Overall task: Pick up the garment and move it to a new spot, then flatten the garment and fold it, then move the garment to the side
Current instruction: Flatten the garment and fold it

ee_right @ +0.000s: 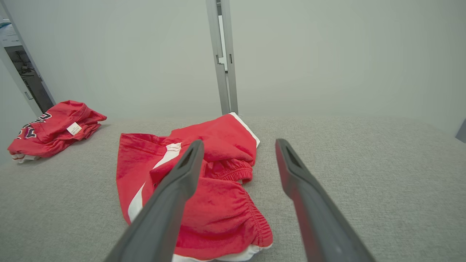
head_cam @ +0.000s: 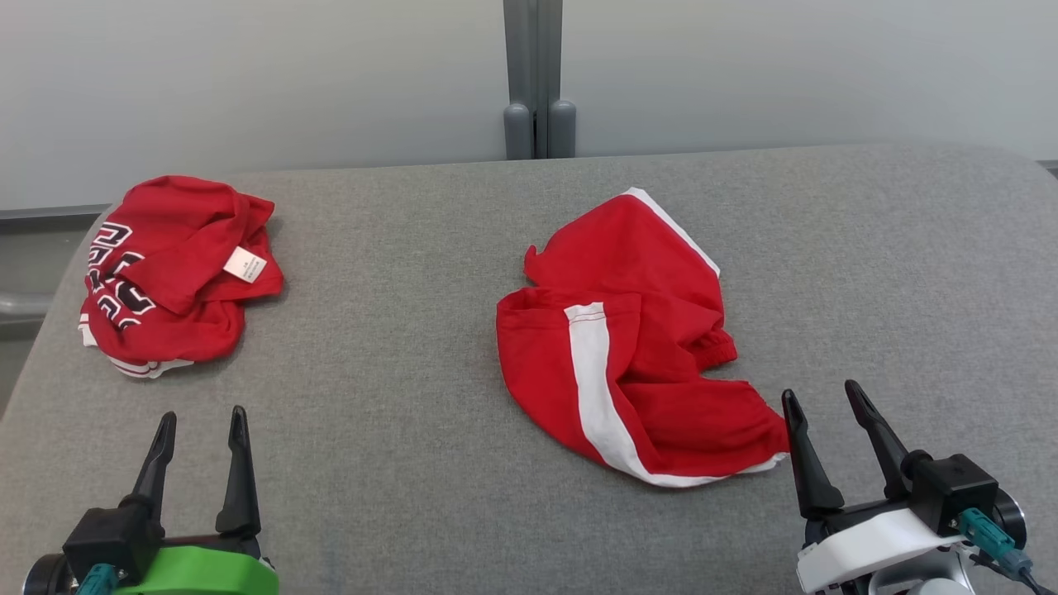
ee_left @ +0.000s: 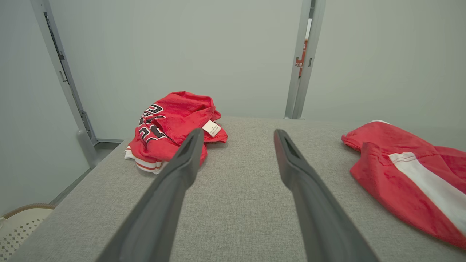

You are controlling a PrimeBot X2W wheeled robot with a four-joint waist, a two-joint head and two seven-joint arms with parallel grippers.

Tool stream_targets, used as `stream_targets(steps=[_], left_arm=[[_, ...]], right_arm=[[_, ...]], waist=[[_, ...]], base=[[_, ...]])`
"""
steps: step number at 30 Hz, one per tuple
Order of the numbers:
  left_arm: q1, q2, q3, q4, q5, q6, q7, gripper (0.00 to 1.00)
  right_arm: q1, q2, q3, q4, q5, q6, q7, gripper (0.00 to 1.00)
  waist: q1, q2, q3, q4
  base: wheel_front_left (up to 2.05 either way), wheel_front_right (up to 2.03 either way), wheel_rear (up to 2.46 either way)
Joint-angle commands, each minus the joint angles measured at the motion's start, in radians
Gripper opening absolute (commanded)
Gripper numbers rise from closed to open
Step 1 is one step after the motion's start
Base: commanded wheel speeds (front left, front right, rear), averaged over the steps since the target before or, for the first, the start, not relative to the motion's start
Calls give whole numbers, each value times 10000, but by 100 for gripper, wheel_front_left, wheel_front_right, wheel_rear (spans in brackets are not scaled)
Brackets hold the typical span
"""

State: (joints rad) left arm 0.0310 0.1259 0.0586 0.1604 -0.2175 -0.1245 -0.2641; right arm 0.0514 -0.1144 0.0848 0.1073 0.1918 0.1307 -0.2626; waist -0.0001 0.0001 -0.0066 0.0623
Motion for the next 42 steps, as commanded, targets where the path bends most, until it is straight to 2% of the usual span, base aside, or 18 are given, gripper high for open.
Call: stream_targets(steps=[1,5,9,19,25,33,42], left_arm=[[-95,66,-46,47,121,-63,-3,100],[-780,192,-558,157,190,-65,-3,100],[-1939,433,-1589,415,201,-70,-2,100],[-5888,1178,-5014,2202,-433,-62,113,100],[-7488,1412,-6873,3418,-1005,-52,253,100],[-8610,1803,-9339,5052,-2089,-45,653,100],[-8999,2059,-11022,6603,-3408,-46,788,100]], right_arm=[[-63,-8,30,23,55,1,-32,100],[-158,-10,49,-23,32,1,-32,100],[-321,-49,37,-10,20,1,-32,100],[-1016,103,57,-10,-33,1,-32,100],[-1325,269,4,22,-10,1,-32,100],[-1656,462,-29,-10,26,1,-32,100],[-1805,562,73,58,80,1,-32,100]], waist=[[1,-1,43,-40],[1,-1,236,-139],[1,-1,532,-290],[1,-1,1797,-1221],[1,-1,2446,-1940],[1,-1,3045,-2791],[1,-1,3316,-3302]], base=[[0,0,0],[0,0,0],[0,0,0],[0,0,0],[0,0,0],[0,0,0],[0,0,0]])
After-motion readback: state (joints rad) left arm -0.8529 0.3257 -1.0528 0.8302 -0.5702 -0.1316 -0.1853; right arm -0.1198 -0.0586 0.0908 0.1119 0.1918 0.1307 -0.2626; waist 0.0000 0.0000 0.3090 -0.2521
